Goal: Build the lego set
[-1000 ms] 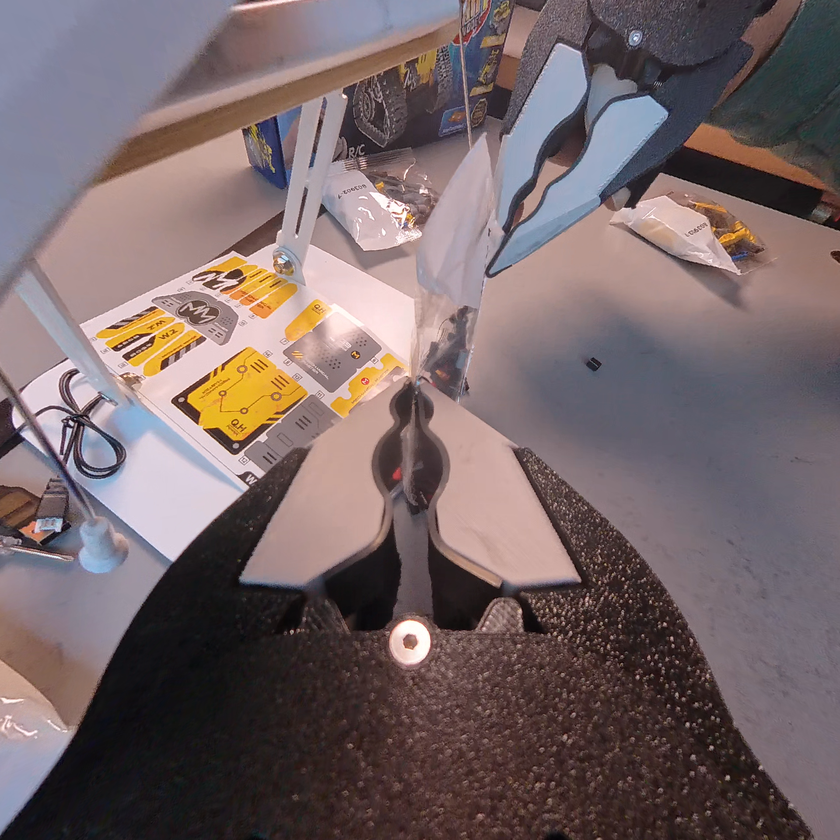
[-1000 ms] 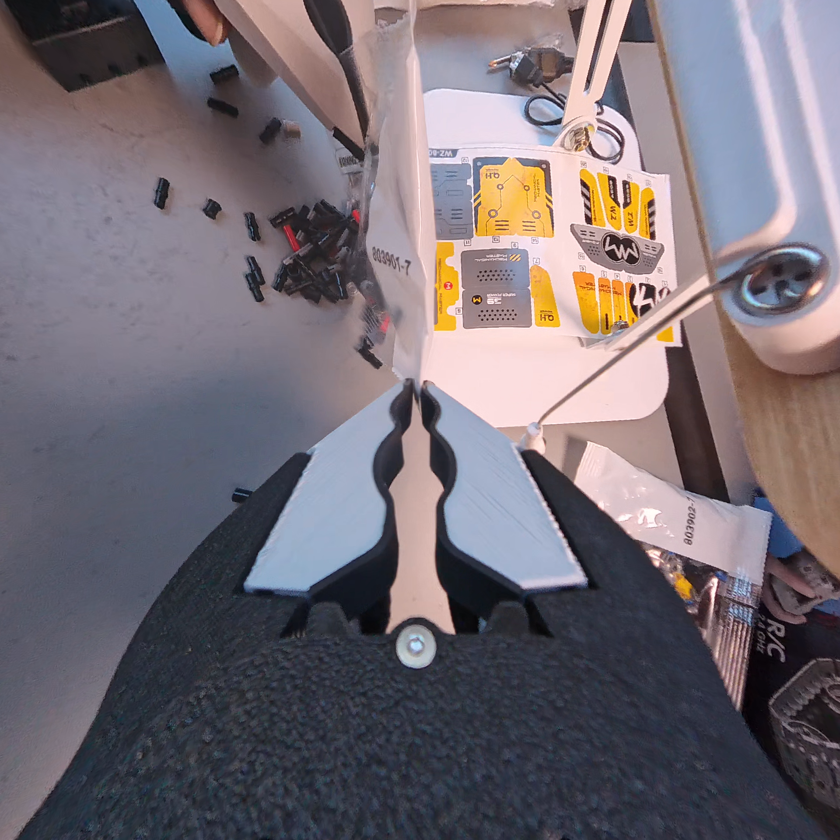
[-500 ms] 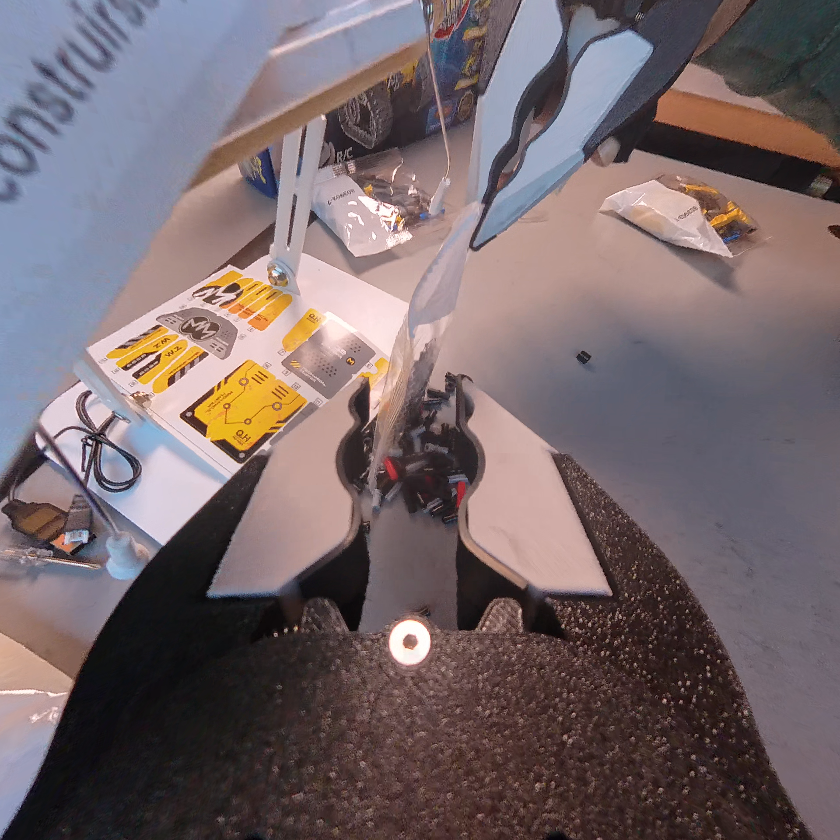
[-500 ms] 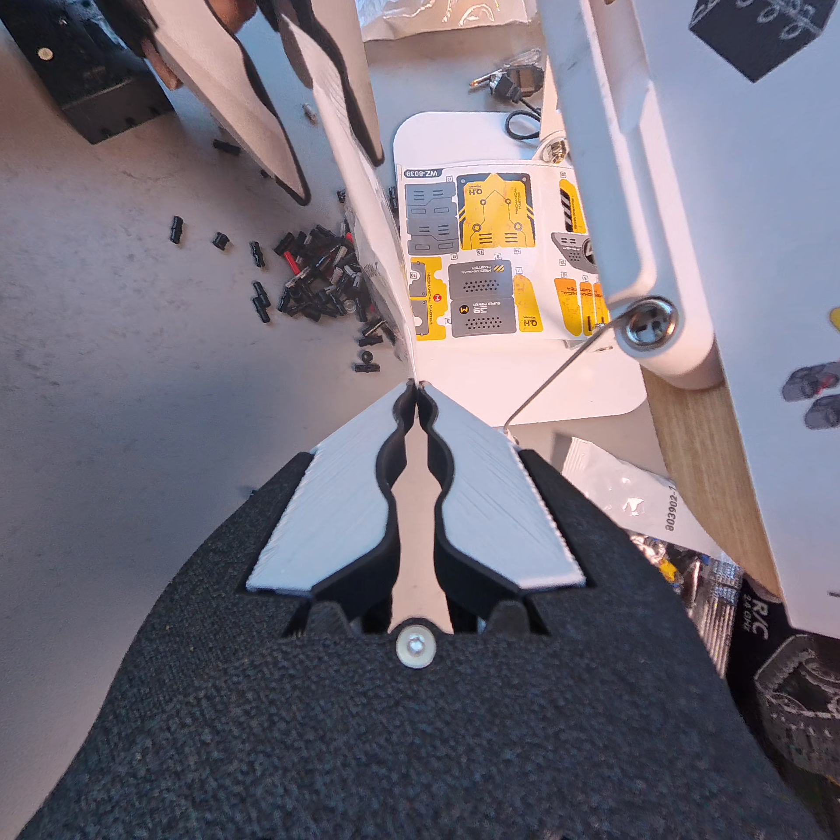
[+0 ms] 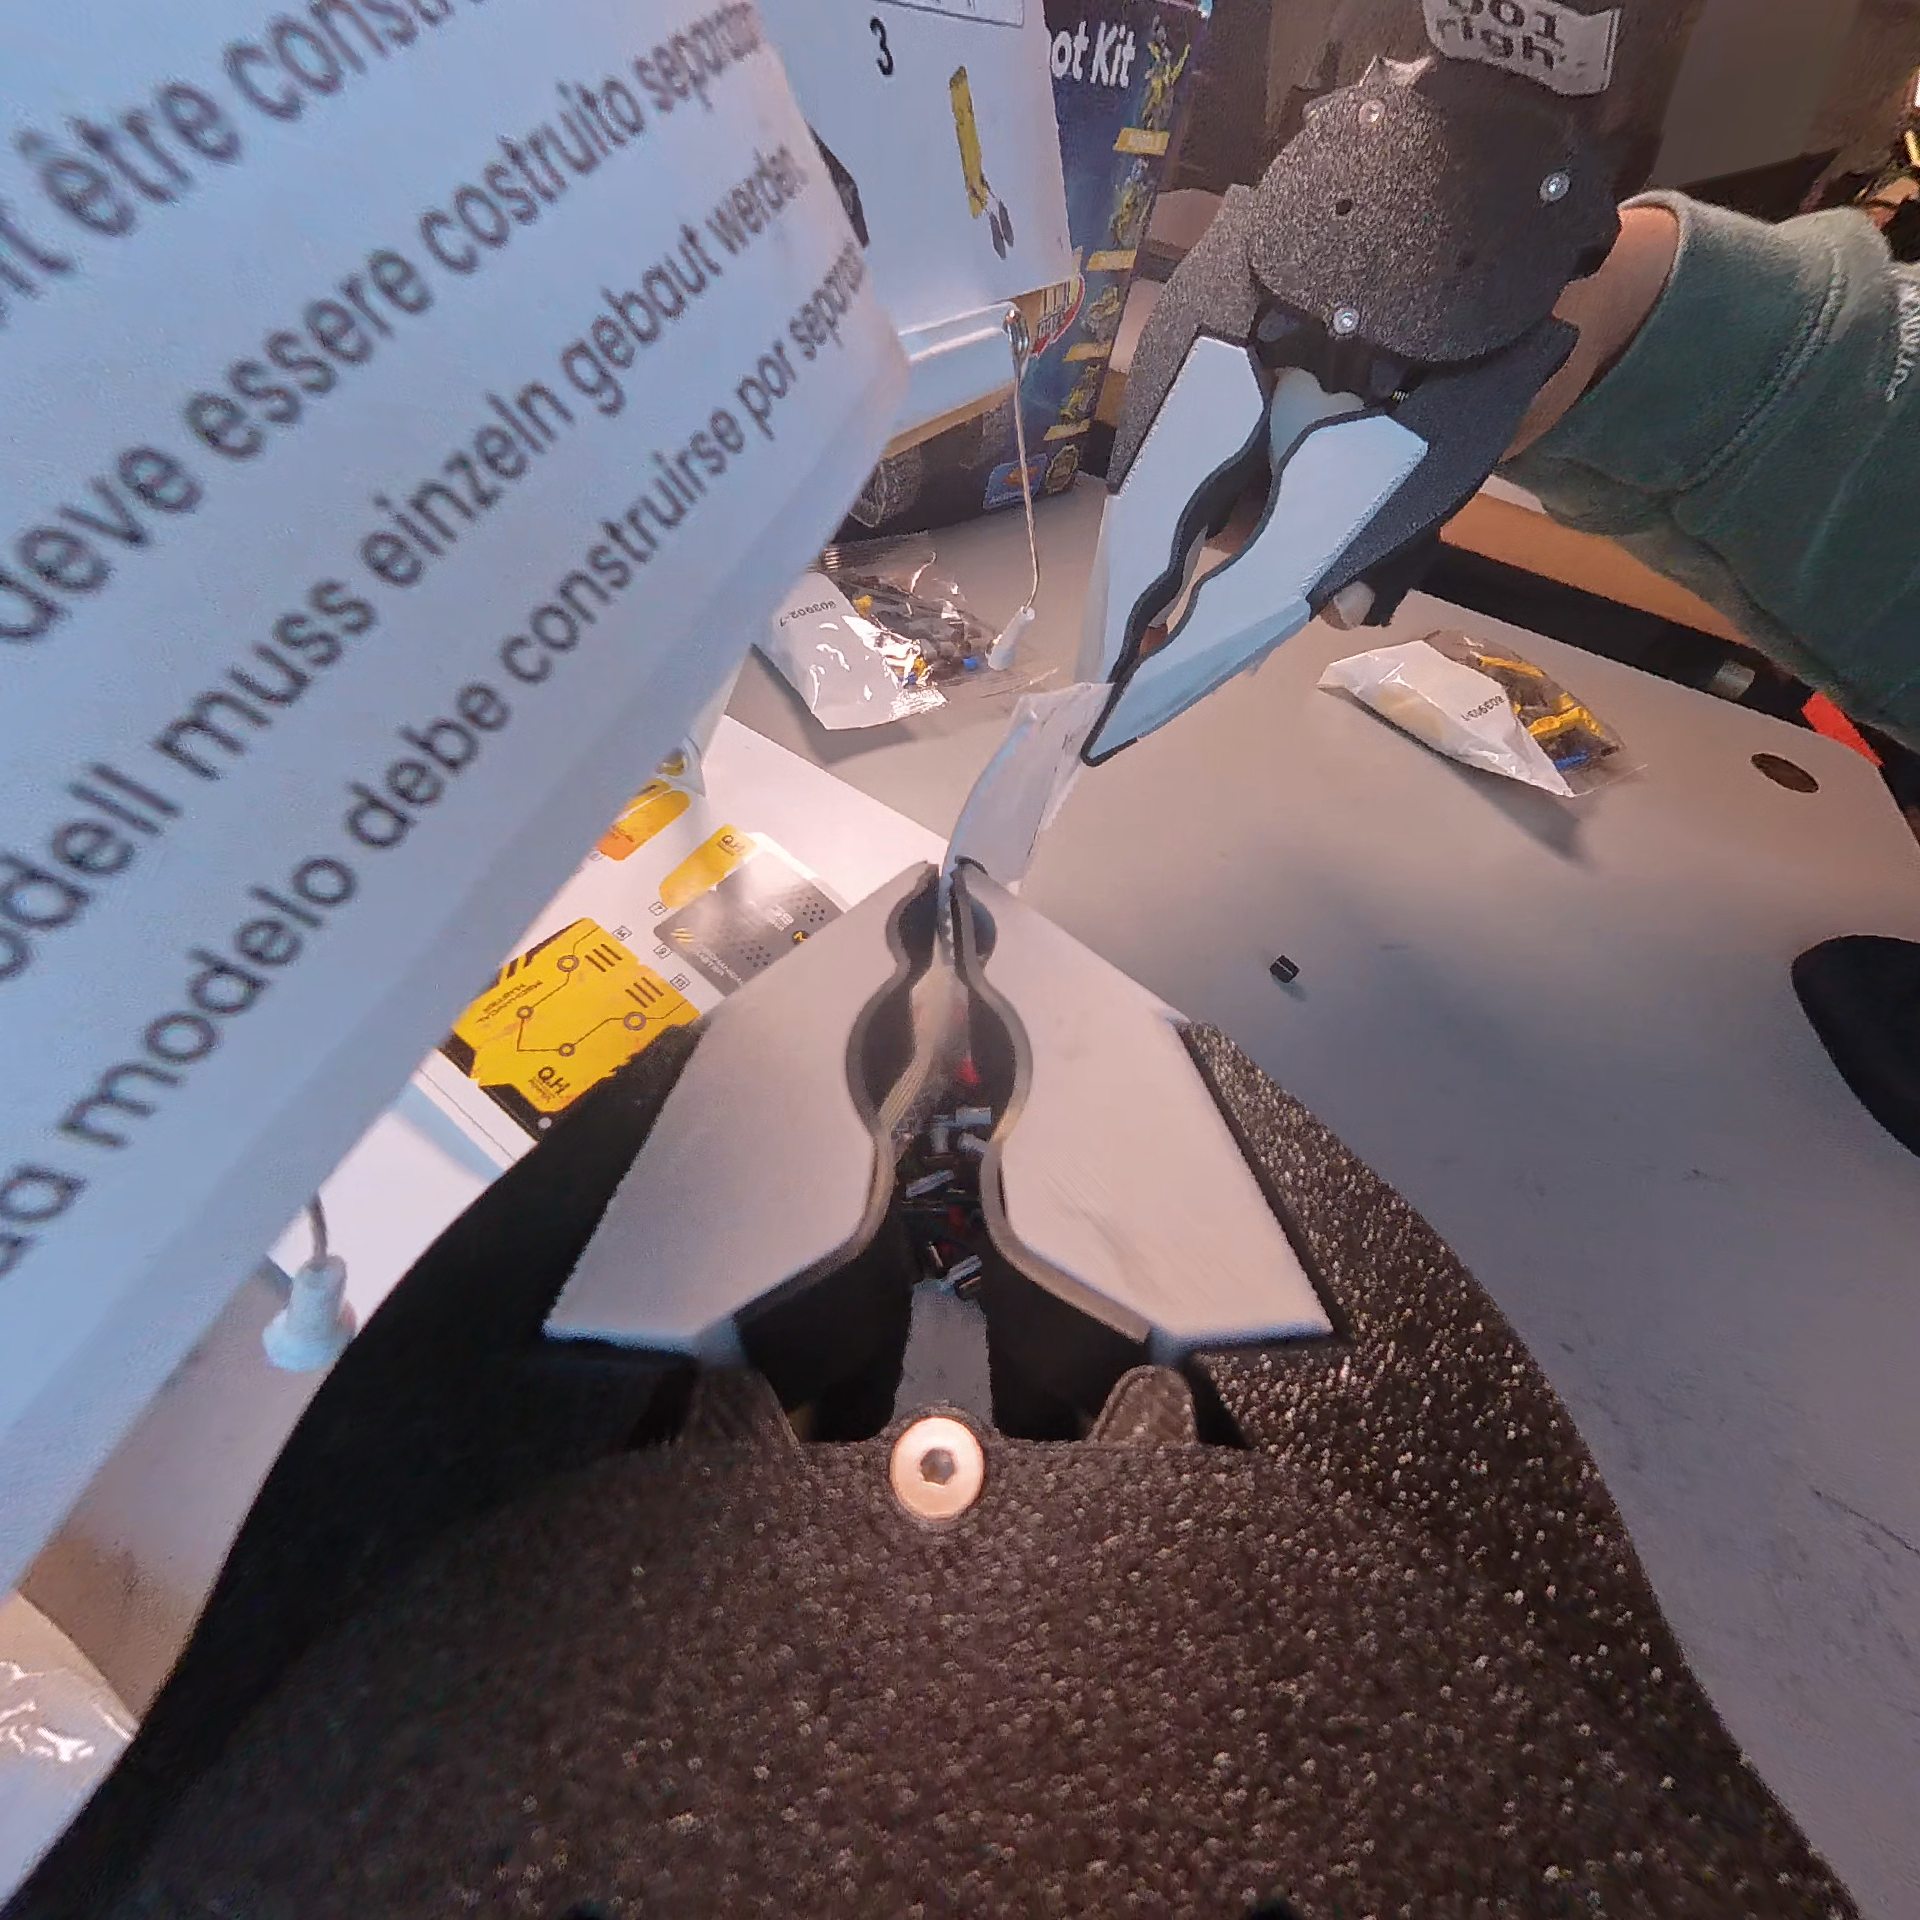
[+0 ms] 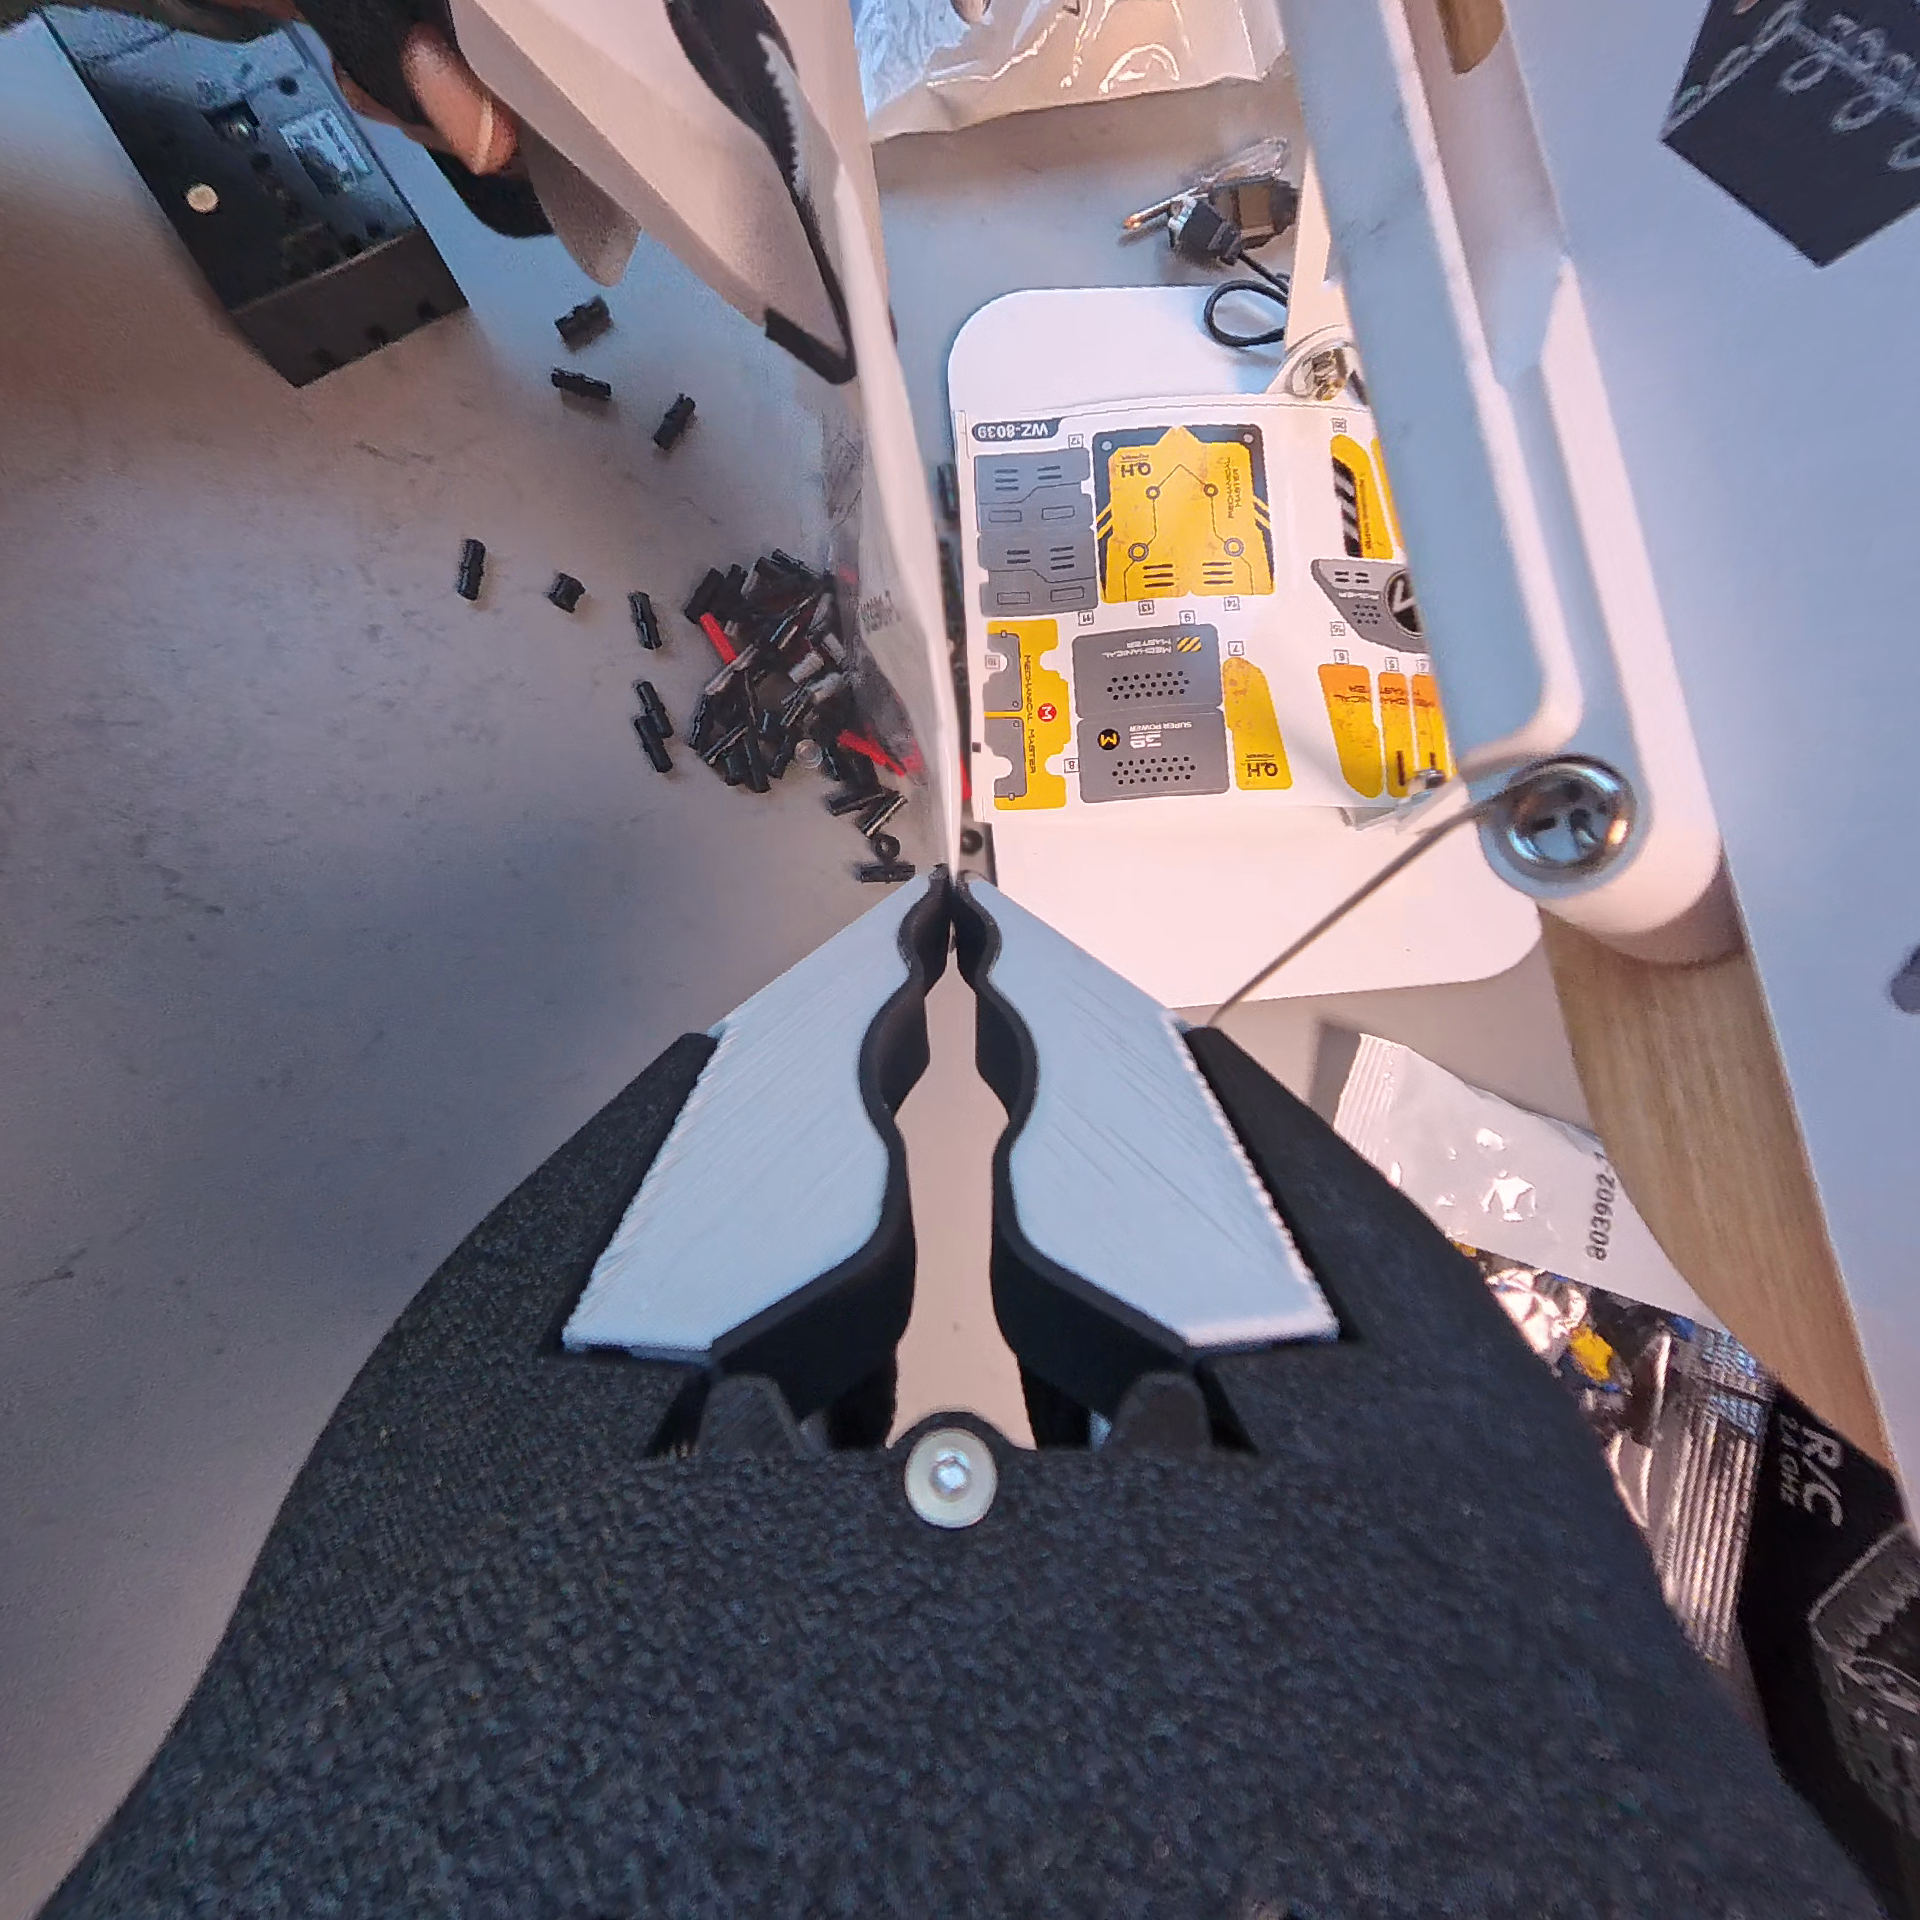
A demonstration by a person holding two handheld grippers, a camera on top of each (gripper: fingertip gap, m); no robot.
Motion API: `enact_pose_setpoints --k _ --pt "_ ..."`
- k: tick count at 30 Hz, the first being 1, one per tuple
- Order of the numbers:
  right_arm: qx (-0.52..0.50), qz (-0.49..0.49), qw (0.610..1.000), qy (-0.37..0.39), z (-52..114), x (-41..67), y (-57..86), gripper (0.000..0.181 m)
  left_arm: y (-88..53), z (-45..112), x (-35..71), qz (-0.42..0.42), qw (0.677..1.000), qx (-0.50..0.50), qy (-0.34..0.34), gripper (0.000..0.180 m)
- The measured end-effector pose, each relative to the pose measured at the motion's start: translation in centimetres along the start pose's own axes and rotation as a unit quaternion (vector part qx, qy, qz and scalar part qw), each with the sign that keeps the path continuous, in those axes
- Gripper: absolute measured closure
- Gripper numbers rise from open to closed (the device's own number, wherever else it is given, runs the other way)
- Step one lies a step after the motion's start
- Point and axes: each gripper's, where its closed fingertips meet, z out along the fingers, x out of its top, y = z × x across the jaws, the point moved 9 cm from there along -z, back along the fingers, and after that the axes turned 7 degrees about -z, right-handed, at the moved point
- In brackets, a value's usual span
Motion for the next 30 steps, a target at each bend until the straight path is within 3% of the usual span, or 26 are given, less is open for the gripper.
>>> enact_pose_setpoints --k 14,30 --pt "0.001 -0.01 0.999 0.034 -2.3 1.8 -0.2 0.181 -0.8 -2.0 0.6 -0.038 0.999 -0.008 0.034 0.179" --pt "-0.056 -0.032 0.995 0.081 -3.9 2.9 -1.6 0.181 2.1 -4.1 2.1 0.025 0.998 0.006 0.055 0.179"
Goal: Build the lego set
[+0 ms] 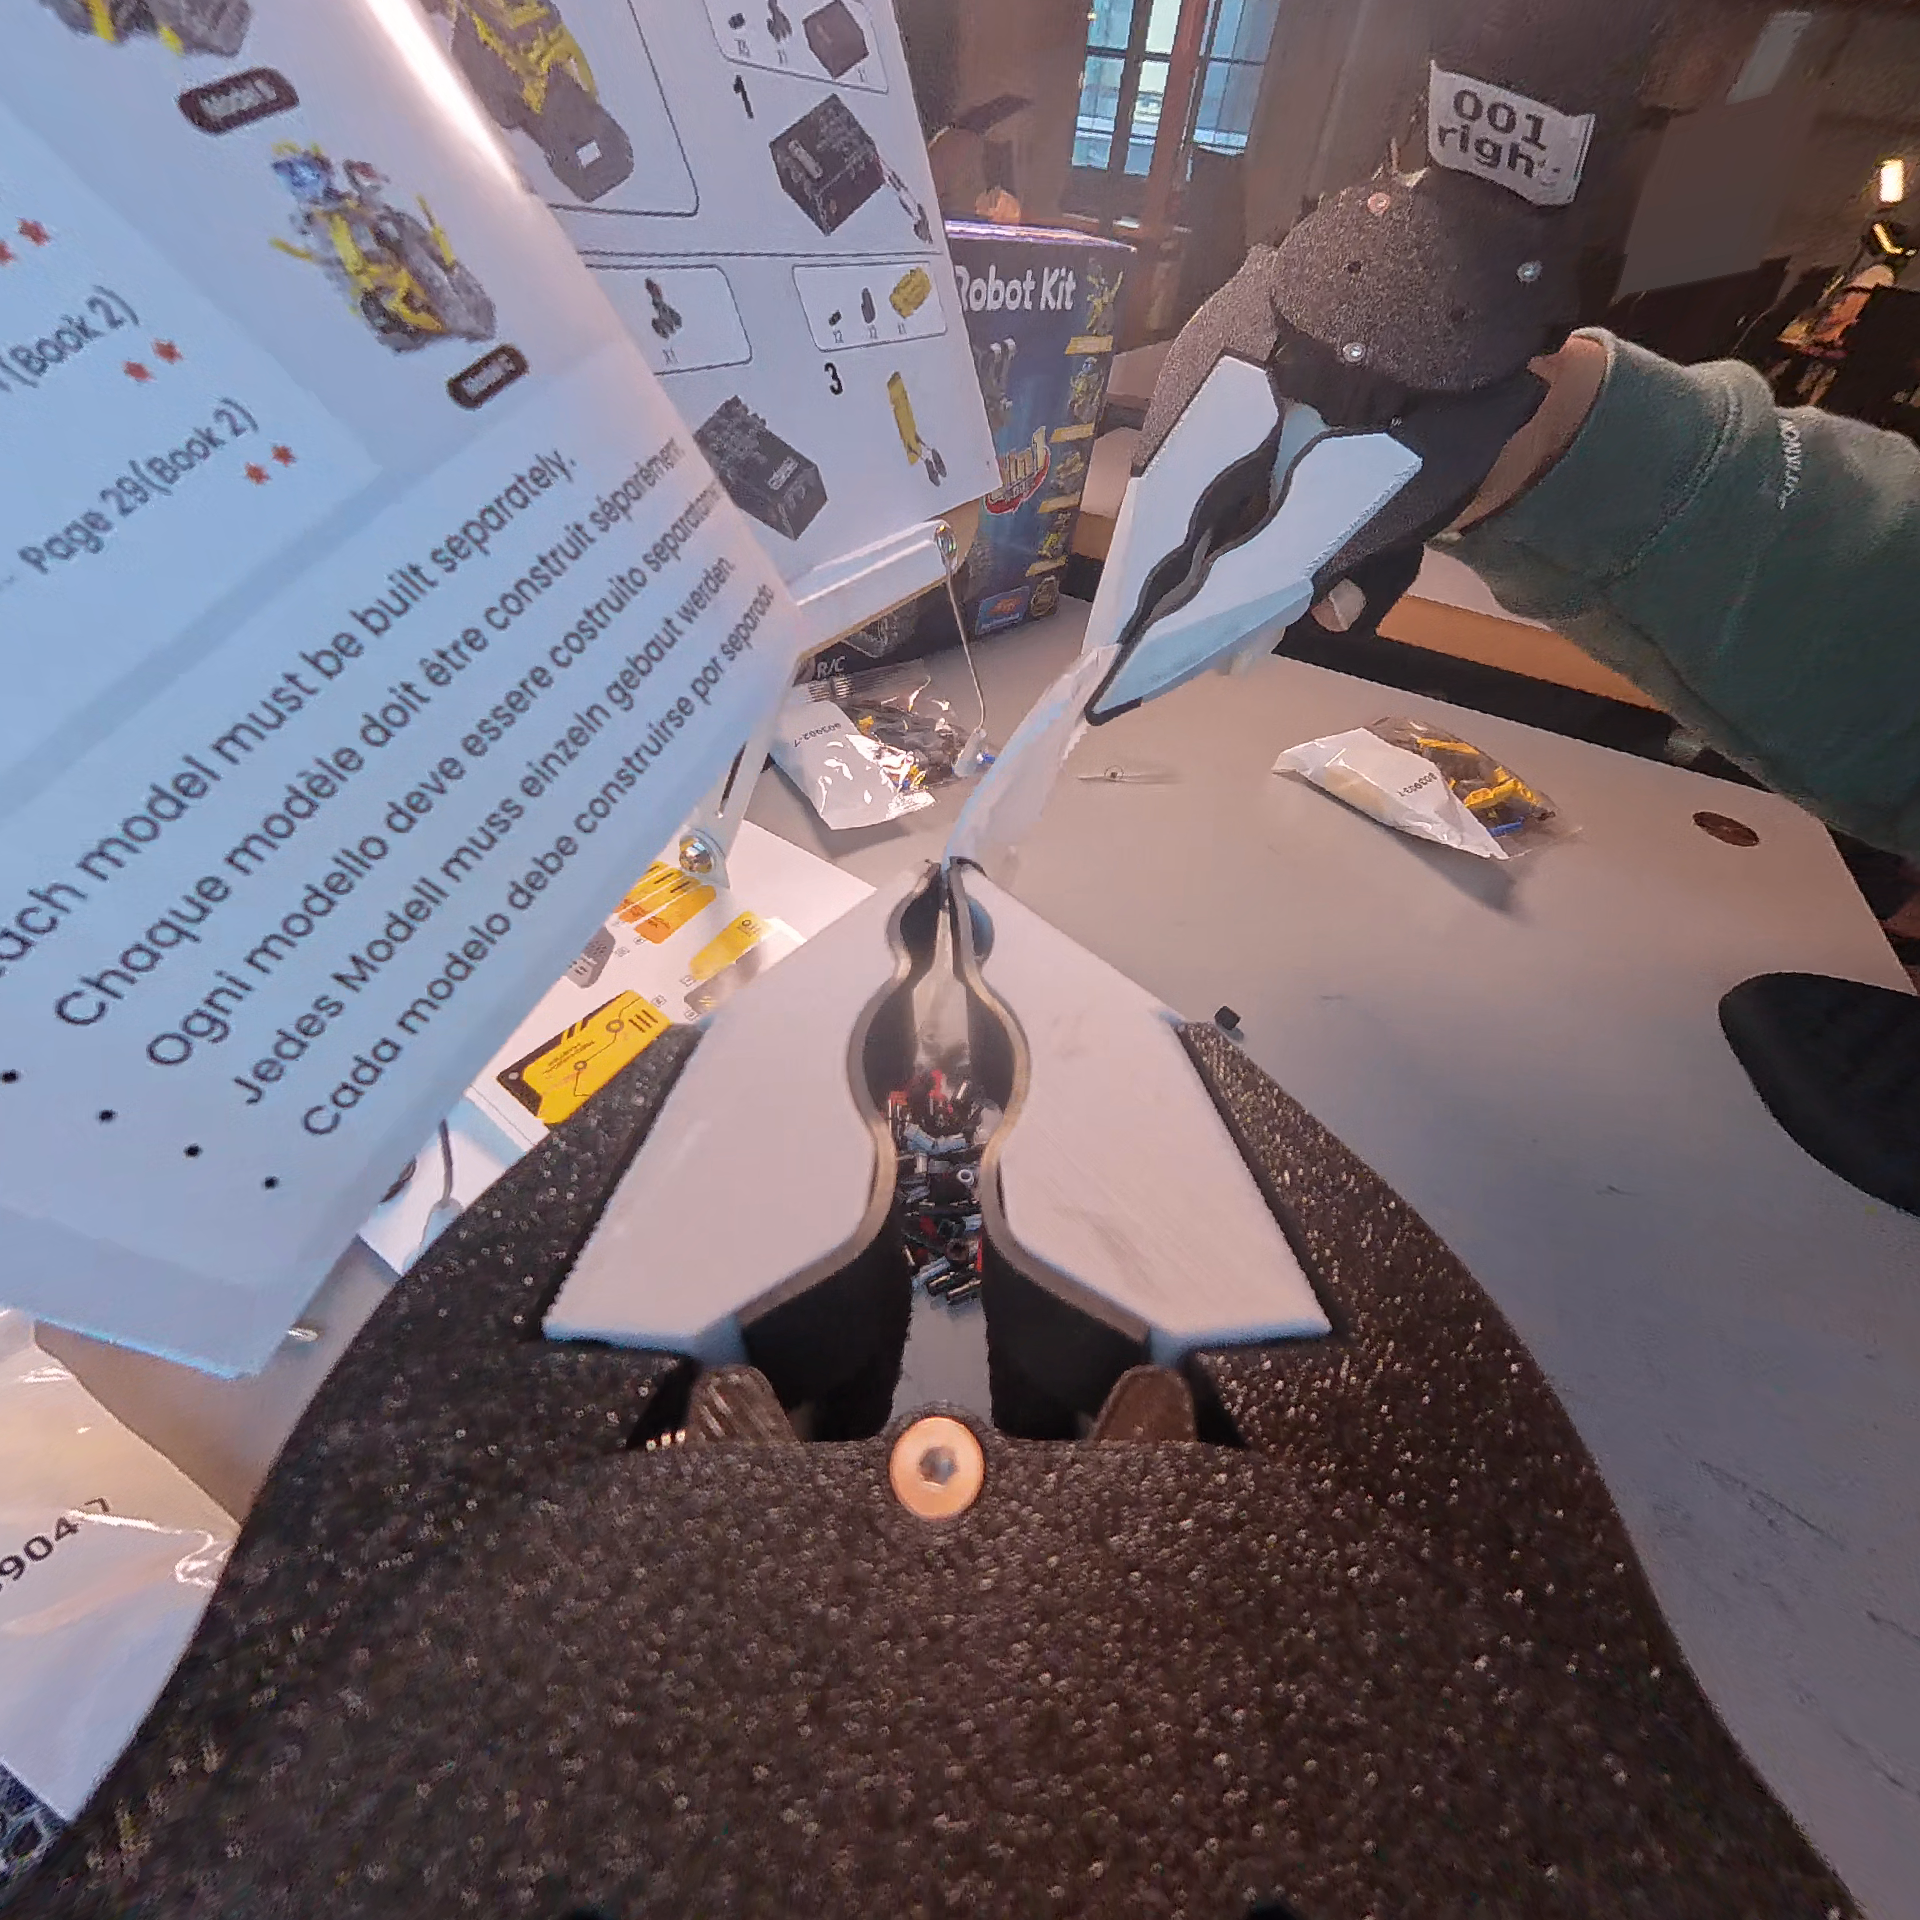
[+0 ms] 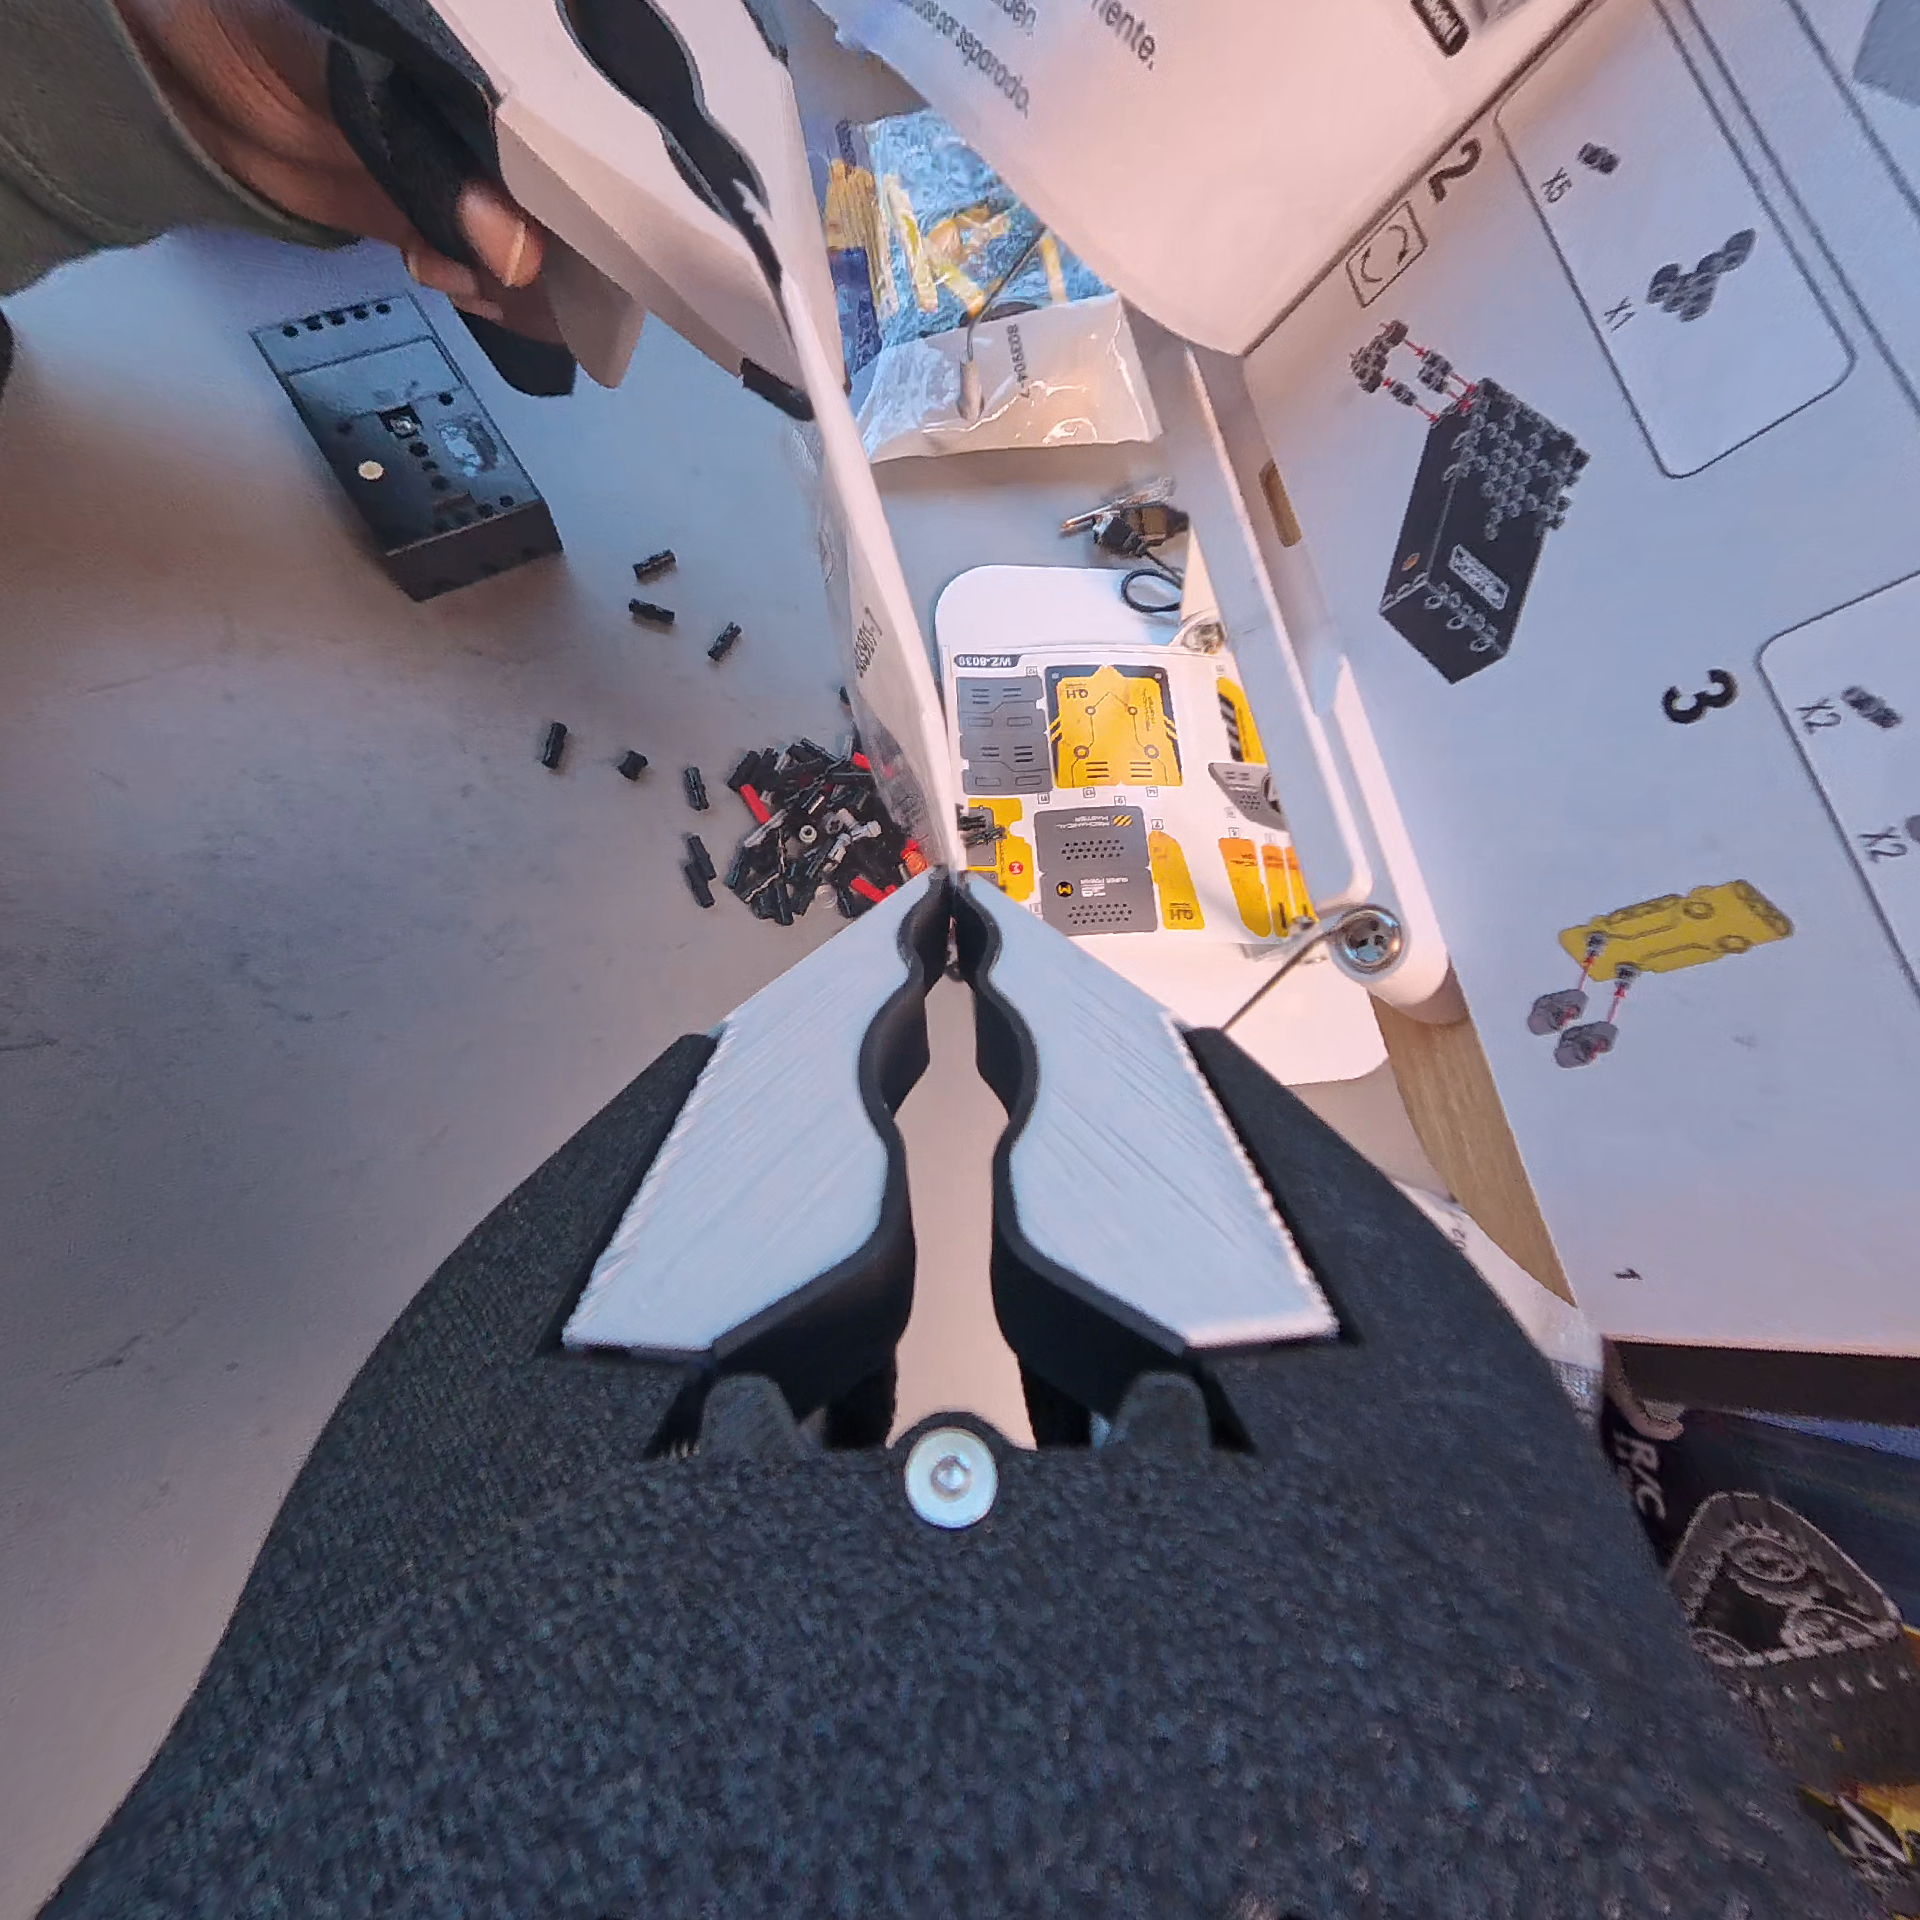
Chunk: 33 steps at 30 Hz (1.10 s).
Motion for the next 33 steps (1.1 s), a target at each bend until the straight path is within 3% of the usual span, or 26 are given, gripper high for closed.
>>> enact_pose_setpoints --k 9,12,14,22,27,33 --pt "-0.024 0.038 0.997 0.065 -1.1 0.0 -2.4 0.181 1.8 -1.3 -0.1 0.031 0.999 0.008 0.0 0.18" --pt "-0.008 0.021 0.999 0.04 -0.4 -0.8 -4.1 0.181 2.5 -1.2 -0.9 0.027 0.999 -0.005 -0.023 0.18" --pt "-0.011 0.046 0.996 0.08 -1.2 -0.6 -4.5 0.181 3.0 -1.4 -1.4 0.024 0.999 -0.011 -0.028 0.18" --pt "0.022 0.127 0.982 0.137 -2.1 -0.7 -6.7 0.181 3.7 -2.2 -1.7 -0.077 0.996 -0.04 -0.008 0.18" --pt "0.043 0.176 0.959 0.22 -4.4 -0.1 -7.5 0.181 4.2 -3.8 -1.4 -0.168 0.98 -0.101 0.025 0.18" --pt "0.021 0.206 0.951 0.229 -4.4 -0.7 -8.2 0.181 5.4 -4.3 -1.1 -0.16 0.981 -0.105 0.033 0.18"
